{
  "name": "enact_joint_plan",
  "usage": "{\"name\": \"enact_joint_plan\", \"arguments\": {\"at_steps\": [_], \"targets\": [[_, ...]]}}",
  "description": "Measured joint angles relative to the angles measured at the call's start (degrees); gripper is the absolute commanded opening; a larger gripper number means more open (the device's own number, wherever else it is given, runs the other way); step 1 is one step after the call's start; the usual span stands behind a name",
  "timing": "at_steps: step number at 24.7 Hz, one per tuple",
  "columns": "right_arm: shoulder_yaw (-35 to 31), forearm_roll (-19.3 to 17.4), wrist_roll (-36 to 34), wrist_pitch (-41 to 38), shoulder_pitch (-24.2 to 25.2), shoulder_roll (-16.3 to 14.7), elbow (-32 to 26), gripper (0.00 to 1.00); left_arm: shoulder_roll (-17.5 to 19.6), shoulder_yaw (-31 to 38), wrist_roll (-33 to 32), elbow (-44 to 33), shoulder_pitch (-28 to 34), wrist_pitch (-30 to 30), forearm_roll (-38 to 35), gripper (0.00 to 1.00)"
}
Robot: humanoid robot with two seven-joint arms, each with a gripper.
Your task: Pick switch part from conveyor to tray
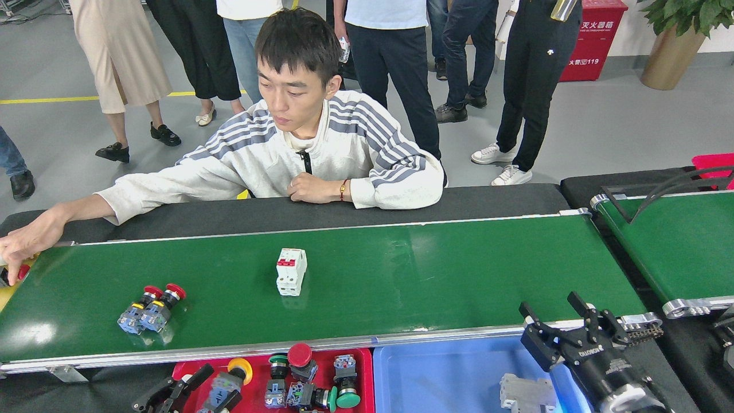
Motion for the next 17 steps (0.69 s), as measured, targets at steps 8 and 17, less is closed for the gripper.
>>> {"name": "enact_joint_plan", "arguments": {"at_steps": [8,17], "targets": [[-0.08,5.43,-4.80,4.69,3.48,3.23,-1.95,0.98,1.65,4.78,0.32,6.82,-5.27,23.35,-0.37,1.00],[-0.08,5.36,-5.14,4.94,3.49,3.20,-1.58,0.99,5.50,6.66,0.43,17.12,-11.41,25.46,-0.37,1.00]]}}
